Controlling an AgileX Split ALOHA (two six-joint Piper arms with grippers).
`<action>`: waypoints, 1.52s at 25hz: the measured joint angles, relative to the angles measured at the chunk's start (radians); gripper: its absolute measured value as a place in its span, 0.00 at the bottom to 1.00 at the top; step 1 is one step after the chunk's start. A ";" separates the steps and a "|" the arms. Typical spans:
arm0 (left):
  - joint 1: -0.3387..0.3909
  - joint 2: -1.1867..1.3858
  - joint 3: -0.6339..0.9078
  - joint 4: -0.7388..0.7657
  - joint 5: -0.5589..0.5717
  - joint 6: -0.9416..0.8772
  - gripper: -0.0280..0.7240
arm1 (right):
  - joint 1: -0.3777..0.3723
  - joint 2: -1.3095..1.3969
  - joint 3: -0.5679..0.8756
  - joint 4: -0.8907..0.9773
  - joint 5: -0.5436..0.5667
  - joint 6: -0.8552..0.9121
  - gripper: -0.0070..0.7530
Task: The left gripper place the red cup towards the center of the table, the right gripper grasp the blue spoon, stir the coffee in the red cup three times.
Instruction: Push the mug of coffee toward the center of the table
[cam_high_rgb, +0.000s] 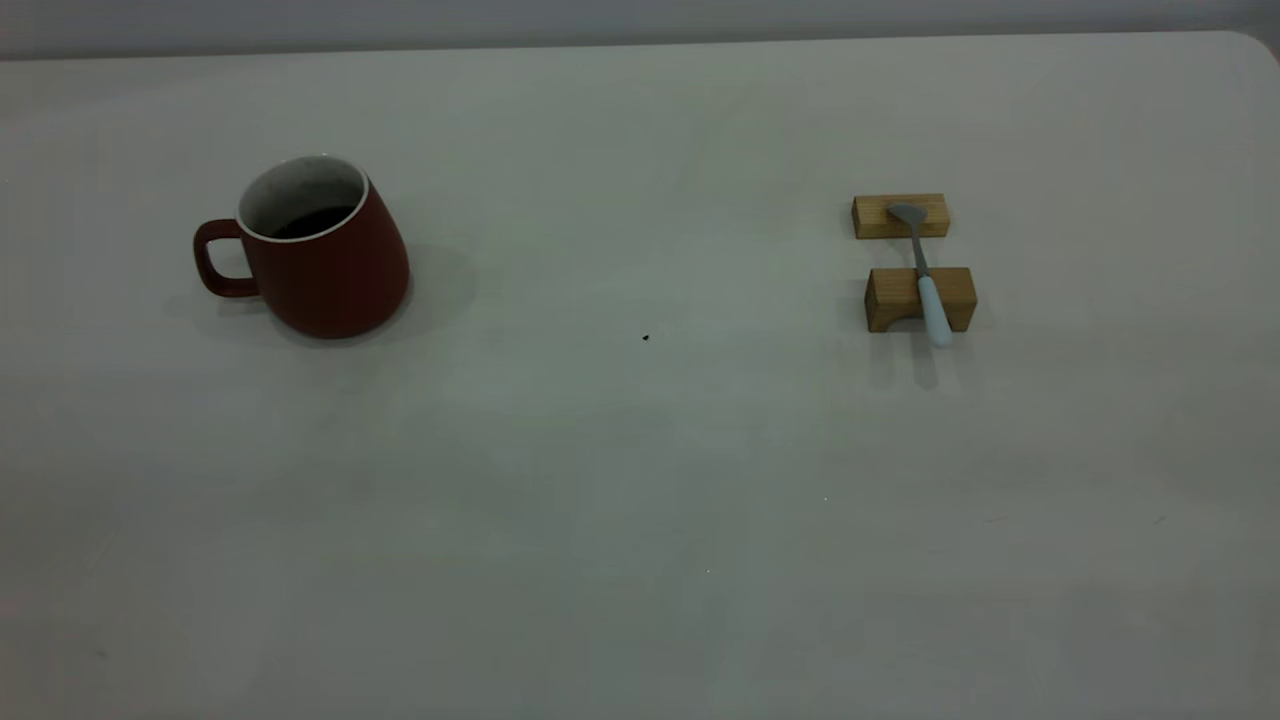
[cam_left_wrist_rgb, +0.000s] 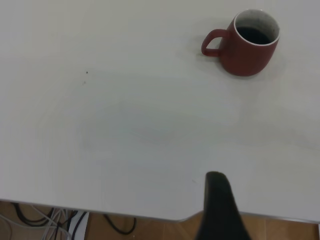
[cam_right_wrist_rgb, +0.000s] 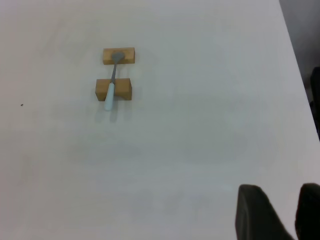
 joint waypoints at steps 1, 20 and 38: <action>0.000 0.000 0.000 0.000 0.000 0.000 0.78 | 0.000 0.000 0.000 0.000 0.000 0.000 0.32; 0.000 0.000 0.000 0.000 0.000 0.000 0.78 | 0.000 0.000 0.000 0.000 0.000 0.000 0.32; 0.000 0.061 -0.051 0.031 0.028 -0.004 0.78 | 0.000 0.000 0.000 0.000 0.000 0.000 0.32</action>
